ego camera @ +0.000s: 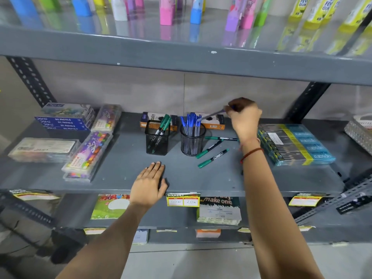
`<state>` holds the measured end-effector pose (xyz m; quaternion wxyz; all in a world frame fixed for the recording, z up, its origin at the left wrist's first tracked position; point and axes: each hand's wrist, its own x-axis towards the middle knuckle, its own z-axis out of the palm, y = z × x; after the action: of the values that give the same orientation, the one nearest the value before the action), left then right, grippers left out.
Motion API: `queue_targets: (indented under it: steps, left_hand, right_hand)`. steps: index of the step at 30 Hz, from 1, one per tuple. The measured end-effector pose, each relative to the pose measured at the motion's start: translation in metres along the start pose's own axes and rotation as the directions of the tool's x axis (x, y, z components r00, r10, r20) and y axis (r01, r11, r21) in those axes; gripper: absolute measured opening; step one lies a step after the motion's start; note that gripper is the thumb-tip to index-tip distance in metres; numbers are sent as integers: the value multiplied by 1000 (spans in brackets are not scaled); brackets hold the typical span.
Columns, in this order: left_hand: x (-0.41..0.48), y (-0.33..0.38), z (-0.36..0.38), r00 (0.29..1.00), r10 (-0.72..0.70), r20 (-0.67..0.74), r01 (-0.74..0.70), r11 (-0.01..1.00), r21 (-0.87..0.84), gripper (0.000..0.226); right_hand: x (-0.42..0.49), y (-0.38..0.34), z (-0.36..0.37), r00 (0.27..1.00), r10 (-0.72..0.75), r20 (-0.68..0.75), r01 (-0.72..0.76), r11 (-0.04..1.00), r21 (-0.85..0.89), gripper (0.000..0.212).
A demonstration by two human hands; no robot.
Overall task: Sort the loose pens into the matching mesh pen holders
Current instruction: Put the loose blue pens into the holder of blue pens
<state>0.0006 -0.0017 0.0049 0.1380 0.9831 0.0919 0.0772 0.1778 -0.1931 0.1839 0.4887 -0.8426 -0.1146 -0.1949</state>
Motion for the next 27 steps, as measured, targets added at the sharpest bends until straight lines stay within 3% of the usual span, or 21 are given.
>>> queue_targets:
  steps: [3,10,15,18,20,24,27]
  left_hand:
    - [0,0,0,1000,5,-5,-5,1000,-1,58]
    - [2,-1,0,1000,6,-8,-6,1000,7,56]
    - [1,-1,1,1000,19,0,-19,1000,19,57]
    - [1,-1,0,1000,22,2,-22,999,28,59]
    - [1,-1,0,1000,21,4,-21,999,33,60]
    - [0,0,1,1000,18,7,-18,999,37,63]
    - [0,-1,2,1000,24,13,-24,999,46,65]
  right_hand:
    - [2,-13,22,1000,-5,3,4,995,99,18]
    - [-13,5,82,982,48,183,3,964,-267,16]
    - [-22,20,93,950,59,307,49,942,-332,28]
    - [-31,37,78,980,55,191,-1,962,-273,35]
    - [-46,55,63,990,124,70,-95,941,-325,33]
    - [-78,93,34,936,328,-126,-343,774,-533,31]
    - [-96,112,19,868,439,-230,-485,656,-578,29]
